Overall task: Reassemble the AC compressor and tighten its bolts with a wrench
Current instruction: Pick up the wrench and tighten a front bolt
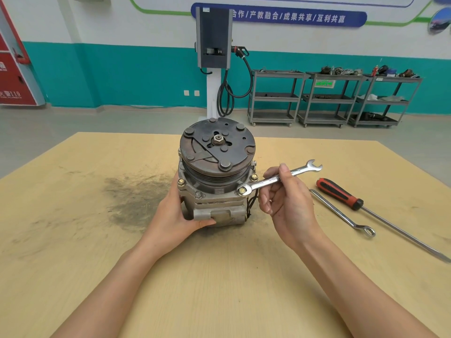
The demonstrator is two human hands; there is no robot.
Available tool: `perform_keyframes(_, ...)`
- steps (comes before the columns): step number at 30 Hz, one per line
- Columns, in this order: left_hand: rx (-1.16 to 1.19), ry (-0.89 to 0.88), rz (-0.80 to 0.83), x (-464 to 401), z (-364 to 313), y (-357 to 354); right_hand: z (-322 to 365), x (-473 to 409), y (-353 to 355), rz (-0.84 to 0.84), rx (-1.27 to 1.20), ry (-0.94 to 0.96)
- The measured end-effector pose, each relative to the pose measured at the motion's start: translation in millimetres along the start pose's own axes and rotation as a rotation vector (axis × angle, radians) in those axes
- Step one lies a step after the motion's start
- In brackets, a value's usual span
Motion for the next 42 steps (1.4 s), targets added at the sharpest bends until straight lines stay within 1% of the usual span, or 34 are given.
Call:
perform_keyframes(6, 0.014, -0.013, 0.005, -0.8, 2.0, -0.5, 3.1, 6.2, -1.5, -0.104, 0.053, 0.135)
perform_keyframes(15, -0.003, -0.008, -0.004, -3.1, 5.3, -0.8, 2.8, 13.0, -2.6, -0.17, 0.079, 0.204)
perform_keyframes(29, 0.008, -0.035, -0.002, -2.2, 5.3, 0.3, 3.6, 17.0, -2.8, -0.208, 0.085, 0.211)
perform_keyframes(37, 0.025, -0.051, 0.002, -1.5, 3.9, 0.1, 15.1, 10.8, -6.3, -0.139, -0.002, 0.208)
perform_keyframes(42, 0.013, -0.052, 0.003, -3.5, 8.6, -0.9, 19.6, 6.1, 3.8, -0.223, 0.017, 0.185)
Point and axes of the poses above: each hand's wrist, its own x-axis away from the middle knuckle, its own y-axis out of the back of the hand, z = x × y, the point moved 4 cm from there along -x, towards the middle knuckle, and after that the axes turned 3 degrees about y, right-handed, at the moved point
